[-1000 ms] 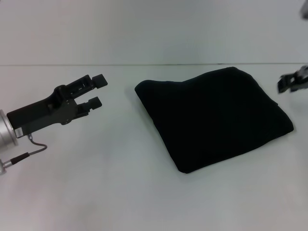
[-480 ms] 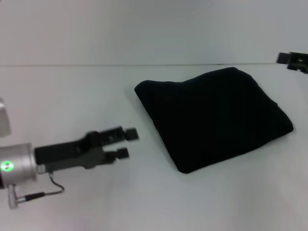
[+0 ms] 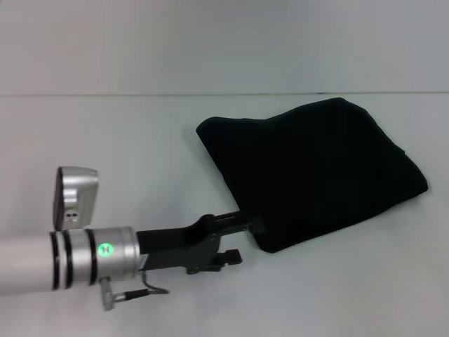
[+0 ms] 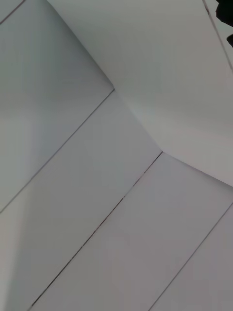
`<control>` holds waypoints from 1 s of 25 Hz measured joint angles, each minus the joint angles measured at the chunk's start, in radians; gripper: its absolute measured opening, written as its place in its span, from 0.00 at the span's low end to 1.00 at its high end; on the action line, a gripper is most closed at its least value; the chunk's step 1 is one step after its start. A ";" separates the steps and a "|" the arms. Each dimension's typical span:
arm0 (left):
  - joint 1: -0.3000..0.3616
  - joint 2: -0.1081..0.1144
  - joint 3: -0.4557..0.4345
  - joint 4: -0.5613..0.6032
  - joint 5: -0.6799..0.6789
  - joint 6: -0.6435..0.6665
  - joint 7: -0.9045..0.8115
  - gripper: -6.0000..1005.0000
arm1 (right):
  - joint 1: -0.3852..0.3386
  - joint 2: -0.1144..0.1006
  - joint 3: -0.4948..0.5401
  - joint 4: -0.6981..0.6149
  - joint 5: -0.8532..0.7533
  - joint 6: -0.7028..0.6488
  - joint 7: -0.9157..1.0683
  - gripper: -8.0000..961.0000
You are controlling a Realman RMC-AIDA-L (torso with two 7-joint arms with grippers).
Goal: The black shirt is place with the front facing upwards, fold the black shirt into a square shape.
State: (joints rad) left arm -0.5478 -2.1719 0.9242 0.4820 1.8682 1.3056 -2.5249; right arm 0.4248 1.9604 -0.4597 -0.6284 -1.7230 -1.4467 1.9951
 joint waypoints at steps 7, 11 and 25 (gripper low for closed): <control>-0.082 -0.003 0.006 -0.102 -0.044 -0.106 -0.002 0.93 | 0.013 -0.004 0.005 0.011 0.008 0.005 -0.012 0.95; -0.109 -0.003 0.007 -0.150 -0.053 -0.151 -0.002 0.93 | 0.019 -0.003 0.005 0.013 0.012 0.005 -0.012 0.95; -0.157 -0.004 0.008 -0.212 -0.050 -0.230 0.000 0.93 | 0.026 -0.002 0.005 0.017 0.015 0.005 -0.013 0.95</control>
State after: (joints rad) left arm -0.7053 -2.1756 0.9320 0.2703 1.8179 1.0754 -2.5245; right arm 0.4513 1.9588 -0.4548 -0.6109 -1.7083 -1.4418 1.9821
